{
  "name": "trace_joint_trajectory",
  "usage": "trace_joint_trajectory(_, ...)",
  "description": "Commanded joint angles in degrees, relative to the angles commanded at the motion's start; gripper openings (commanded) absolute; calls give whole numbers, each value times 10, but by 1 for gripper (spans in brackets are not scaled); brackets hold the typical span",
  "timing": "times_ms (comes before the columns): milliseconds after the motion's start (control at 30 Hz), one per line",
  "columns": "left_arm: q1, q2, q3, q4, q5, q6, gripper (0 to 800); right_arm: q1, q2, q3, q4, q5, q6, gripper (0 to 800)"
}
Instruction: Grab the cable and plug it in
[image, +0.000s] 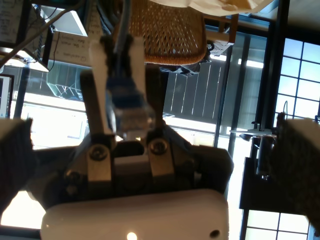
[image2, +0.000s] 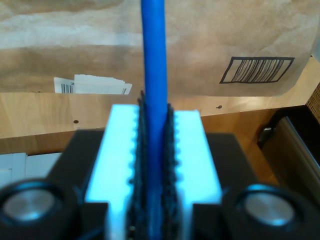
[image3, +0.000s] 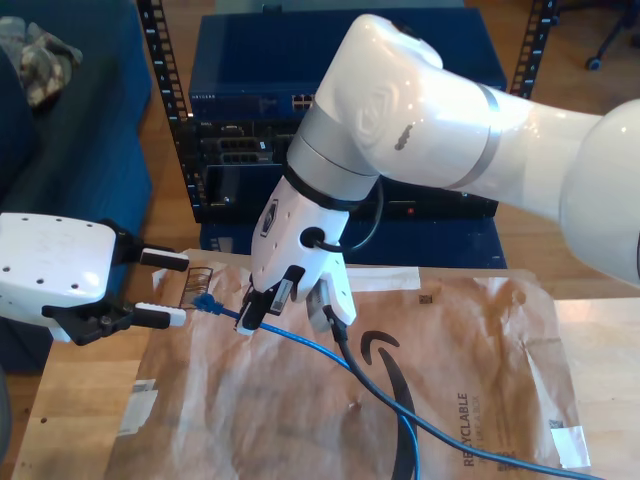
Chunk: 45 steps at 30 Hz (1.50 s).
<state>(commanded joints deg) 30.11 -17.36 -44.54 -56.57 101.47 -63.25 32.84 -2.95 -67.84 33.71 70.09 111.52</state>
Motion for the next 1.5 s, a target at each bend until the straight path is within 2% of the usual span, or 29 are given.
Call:
trace_joint_trajectory(167, -8, -4, 1, 0, 0, 0, 608, 0, 5, -3, 0, 0, 0, 2)
trace_joint_trajectory(367, -8, -4, 3, 1, 0, 0, 529, -1, 5, -2, 0, 0, 0, 2)
trace_joint_trajectory(567, -7, -2, 4, 1, -2, 0, 522, -1, 4, -3, 0, -1, 1, 2)
trace_joint_trajectory(633, -7, -2, 4, 1, -2, 0, 479, -1, 4, -2, 0, -1, 1, 2)
trace_joint_trajectory(933, -6, -4, 3, 2, -2, 0, 439, -2, 2, -2, -1, -1, 1, 2)
trace_joint_trajectory(1000, -6, -4, 3, 3, -3, 0, 397, -2, 1, -2, -1, -1, 2, 2)
trace_joint_trajectory(1467, -6, -2, 4, 3, -13, 2, 301, -1, 1, -1, -1, -1, 2, 2)
trace_joint_trajectory(1500, -6, -2, 4, 3, -13, 2, 270, -1, 1, -1, -1, -1, 2, 2)
